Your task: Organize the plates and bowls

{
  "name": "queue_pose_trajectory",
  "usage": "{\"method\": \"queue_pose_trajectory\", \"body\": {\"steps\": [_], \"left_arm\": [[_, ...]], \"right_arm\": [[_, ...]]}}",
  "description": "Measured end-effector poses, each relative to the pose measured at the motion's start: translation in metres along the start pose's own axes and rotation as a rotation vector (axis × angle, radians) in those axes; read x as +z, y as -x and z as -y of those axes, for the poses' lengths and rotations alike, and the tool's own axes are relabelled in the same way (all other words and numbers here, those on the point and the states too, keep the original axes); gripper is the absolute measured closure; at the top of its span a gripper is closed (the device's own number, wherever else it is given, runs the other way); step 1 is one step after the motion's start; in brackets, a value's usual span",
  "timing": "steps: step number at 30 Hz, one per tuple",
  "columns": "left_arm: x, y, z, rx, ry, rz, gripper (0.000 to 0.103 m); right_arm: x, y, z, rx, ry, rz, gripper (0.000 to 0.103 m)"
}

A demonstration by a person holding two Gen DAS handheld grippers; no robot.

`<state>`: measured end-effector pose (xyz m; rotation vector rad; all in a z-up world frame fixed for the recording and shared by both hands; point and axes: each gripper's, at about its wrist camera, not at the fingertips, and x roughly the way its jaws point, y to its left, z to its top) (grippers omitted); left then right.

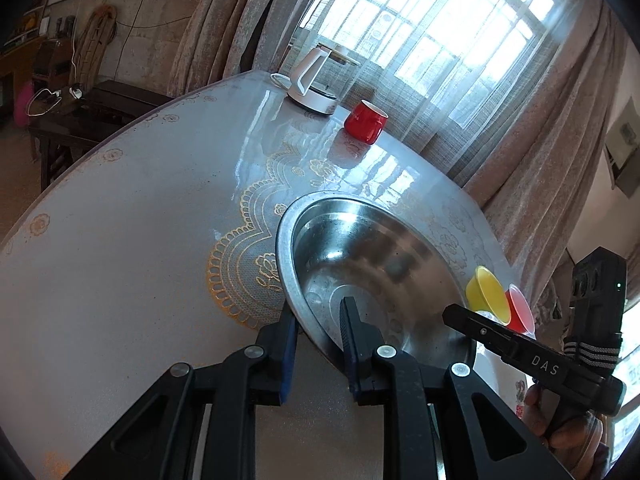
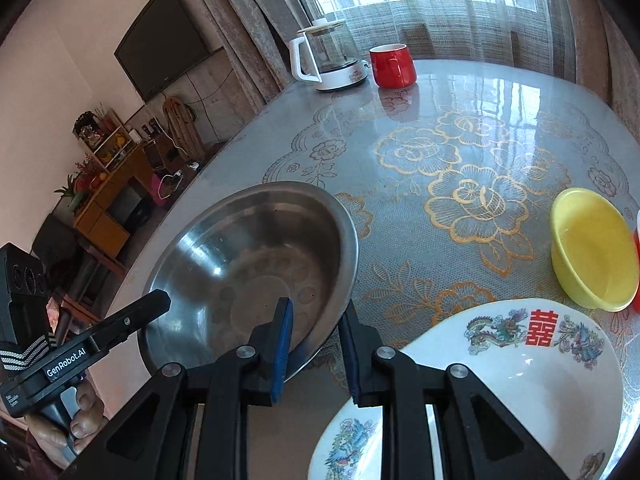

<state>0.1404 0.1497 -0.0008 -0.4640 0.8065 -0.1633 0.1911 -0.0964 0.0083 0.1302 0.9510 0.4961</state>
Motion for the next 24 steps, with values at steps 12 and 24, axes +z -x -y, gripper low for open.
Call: {"method": "queue_pose_trajectory", "body": {"steps": [12,24], "left_arm": [[-0.029,0.028,-0.018,0.024,0.019,-0.007,0.082],[-0.050,0.034,-0.023,0.071,-0.011,-0.024,0.082]], "right_arm": [[-0.027,0.001,-0.025,0.032,0.054,-0.024,0.079],[-0.053,-0.002,-0.035,0.013,0.096,-0.049,0.079]]}}
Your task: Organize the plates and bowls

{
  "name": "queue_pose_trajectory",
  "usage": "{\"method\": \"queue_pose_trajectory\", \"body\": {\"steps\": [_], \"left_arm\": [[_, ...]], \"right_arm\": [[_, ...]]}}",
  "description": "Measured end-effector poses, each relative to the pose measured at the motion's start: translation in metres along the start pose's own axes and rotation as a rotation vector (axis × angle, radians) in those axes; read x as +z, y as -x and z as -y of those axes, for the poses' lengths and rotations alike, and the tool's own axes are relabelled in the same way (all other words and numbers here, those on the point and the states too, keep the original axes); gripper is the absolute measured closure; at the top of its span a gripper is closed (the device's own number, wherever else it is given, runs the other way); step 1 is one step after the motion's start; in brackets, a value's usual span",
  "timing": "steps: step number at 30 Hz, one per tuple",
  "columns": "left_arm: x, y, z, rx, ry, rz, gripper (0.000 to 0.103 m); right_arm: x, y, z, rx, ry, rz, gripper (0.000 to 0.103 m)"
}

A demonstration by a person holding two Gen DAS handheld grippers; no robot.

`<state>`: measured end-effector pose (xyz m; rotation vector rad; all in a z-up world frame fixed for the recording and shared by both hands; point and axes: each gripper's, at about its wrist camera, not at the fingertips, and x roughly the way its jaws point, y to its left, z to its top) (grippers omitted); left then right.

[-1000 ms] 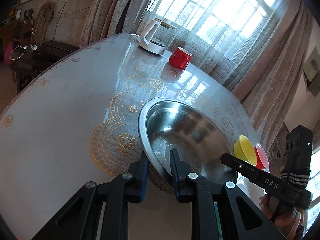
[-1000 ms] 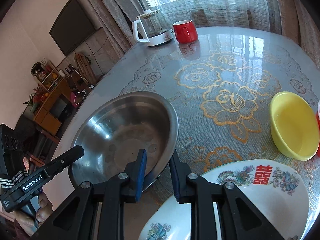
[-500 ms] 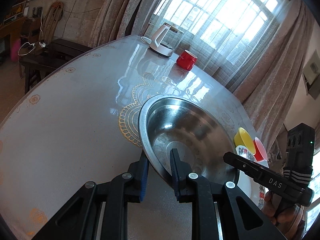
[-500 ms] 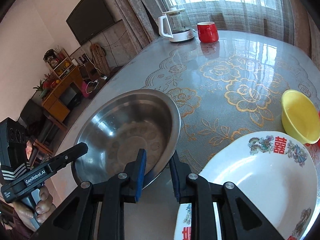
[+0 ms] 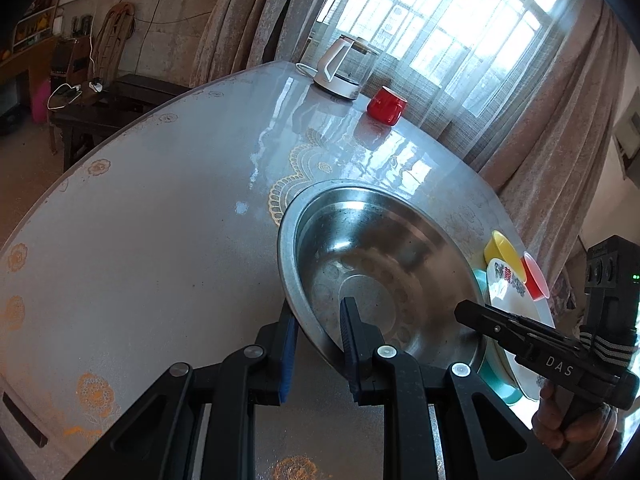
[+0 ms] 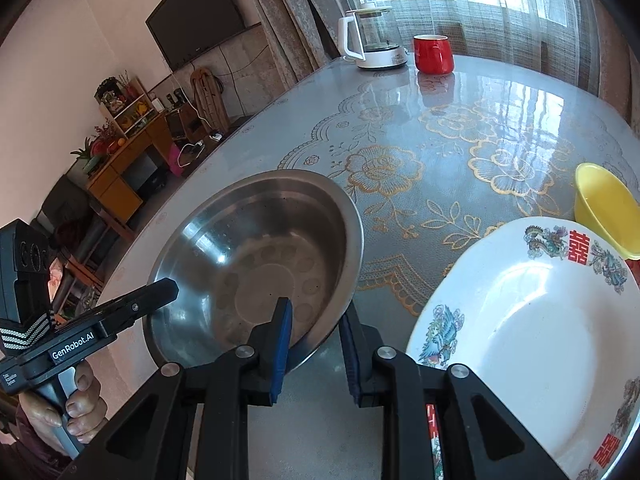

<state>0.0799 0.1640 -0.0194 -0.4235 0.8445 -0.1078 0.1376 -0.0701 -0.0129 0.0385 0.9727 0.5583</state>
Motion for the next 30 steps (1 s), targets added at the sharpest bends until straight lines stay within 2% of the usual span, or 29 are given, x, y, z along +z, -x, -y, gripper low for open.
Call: {"method": "queue_pose_trajectory", "body": {"steps": [14,30], "left_arm": [[-0.010,-0.001,0.013,0.091,-0.079,0.034,0.079],[-0.005,0.018,0.010,0.201,-0.125,0.136,0.076]], "right_arm": [[-0.013,0.001,-0.004,-0.040,0.034,0.000,0.074],[-0.016,0.027,0.001,-0.023,0.001,0.086,0.069]]}}
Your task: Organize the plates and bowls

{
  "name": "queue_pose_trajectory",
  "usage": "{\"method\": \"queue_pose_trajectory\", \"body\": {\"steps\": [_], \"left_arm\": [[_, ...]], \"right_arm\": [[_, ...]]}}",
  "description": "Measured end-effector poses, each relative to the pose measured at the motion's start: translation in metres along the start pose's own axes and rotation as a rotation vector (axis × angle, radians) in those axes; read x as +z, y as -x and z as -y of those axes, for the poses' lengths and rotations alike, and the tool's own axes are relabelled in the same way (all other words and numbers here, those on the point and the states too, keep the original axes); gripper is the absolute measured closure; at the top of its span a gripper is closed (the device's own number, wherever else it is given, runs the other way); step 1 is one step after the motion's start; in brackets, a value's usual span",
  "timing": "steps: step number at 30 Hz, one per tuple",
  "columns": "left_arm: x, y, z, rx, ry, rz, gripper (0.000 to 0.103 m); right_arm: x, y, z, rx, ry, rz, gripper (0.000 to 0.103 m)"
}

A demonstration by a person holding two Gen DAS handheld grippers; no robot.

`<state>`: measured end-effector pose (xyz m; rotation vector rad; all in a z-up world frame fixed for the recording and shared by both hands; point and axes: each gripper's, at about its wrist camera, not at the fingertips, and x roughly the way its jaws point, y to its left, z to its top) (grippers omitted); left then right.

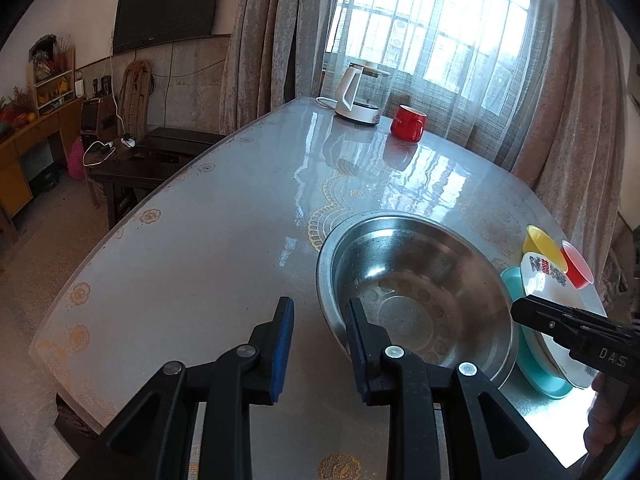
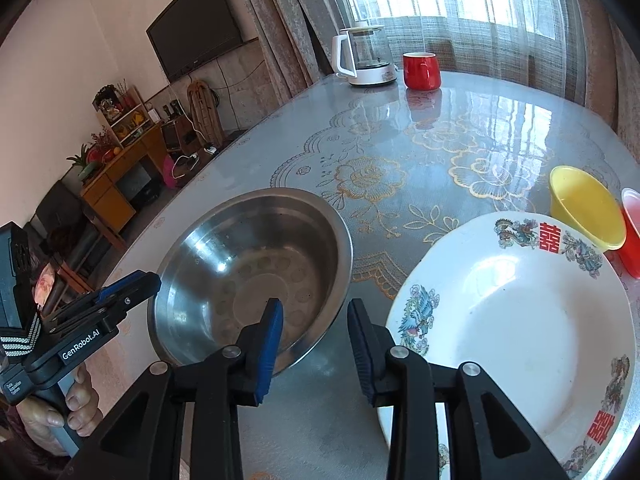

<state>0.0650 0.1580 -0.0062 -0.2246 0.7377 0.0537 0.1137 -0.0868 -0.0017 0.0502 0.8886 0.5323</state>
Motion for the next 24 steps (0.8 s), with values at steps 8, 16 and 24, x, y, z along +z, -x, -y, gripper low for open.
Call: {"method": "queue_pose_trajectory", "body": {"steps": [8,16,24], "left_arm": [[0.007,0.011,0.013,0.008,-0.045,0.047,0.076],[0.012,0.019,0.037,-0.018,-0.119,0.074,0.076],[0.018,0.015,0.072,-0.049,-0.197,0.072,0.075]], "right_arm": [[0.000,0.018,0.010,0.014,-0.043,0.047,0.069],[-0.001,0.039,0.032,0.011,-0.110,0.101,0.068],[-0.001,0.057,0.066,-0.012,-0.194,0.146,0.068]]}}
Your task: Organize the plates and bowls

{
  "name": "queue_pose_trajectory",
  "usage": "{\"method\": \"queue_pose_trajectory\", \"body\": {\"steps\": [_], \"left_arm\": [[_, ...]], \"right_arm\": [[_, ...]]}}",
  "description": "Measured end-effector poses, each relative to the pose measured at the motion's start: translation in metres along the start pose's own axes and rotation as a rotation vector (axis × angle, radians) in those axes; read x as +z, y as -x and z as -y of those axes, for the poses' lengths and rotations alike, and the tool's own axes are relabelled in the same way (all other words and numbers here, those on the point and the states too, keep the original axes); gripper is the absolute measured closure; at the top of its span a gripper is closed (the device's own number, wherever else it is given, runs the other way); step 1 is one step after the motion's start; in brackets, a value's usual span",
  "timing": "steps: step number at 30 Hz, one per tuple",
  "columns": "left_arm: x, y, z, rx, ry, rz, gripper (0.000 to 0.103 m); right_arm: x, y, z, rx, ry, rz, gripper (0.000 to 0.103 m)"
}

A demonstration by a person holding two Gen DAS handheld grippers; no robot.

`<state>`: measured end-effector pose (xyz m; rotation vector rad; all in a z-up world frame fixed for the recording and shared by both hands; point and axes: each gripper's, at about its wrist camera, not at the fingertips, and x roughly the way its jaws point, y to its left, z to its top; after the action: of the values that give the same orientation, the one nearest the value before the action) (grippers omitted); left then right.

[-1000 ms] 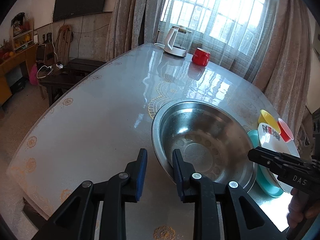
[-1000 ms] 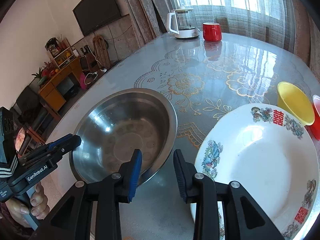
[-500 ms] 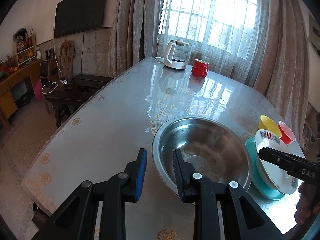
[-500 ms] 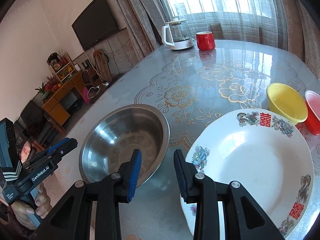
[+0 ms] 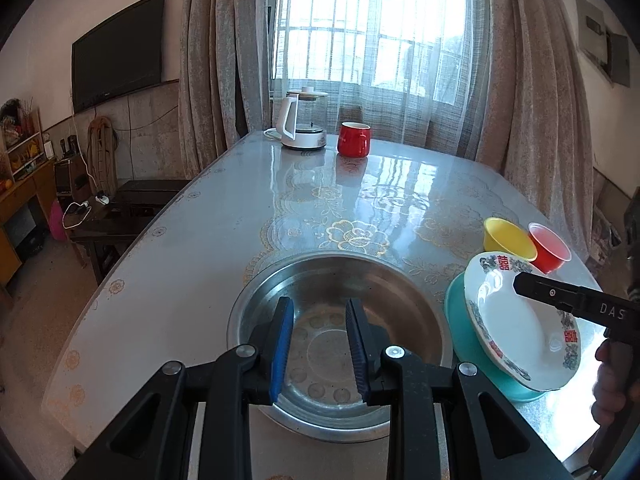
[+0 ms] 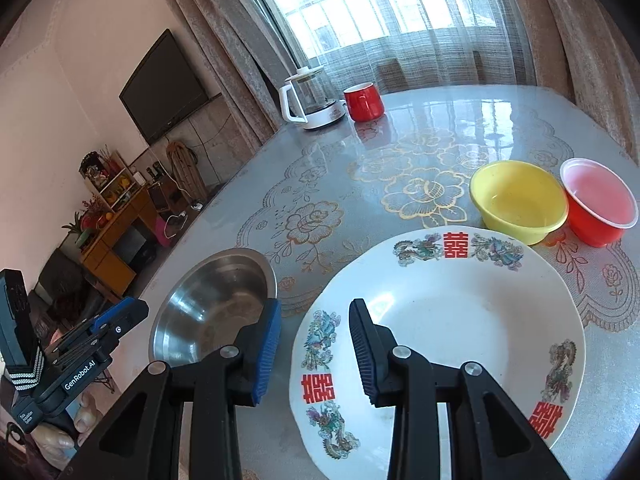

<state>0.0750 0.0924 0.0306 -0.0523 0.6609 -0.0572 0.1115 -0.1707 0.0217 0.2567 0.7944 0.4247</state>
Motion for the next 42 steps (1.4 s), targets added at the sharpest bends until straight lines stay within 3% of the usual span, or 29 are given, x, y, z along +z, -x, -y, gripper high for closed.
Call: {"method": "queue_pose_trajectory", "body": {"steps": [24,42], "left_arm": [[0.022,-0.048,0.084,-0.108,-0.140,-0.083,0.068],[0.034,-0.071,0.118,-0.157,-0.176,-0.134,0.063]], "right_arm": [[0.008,0.038,0.110,-0.095,-0.255,0.095,0.064],[0.002,0.048,0.154,-0.100,-0.386,0.127,0.064]]}}
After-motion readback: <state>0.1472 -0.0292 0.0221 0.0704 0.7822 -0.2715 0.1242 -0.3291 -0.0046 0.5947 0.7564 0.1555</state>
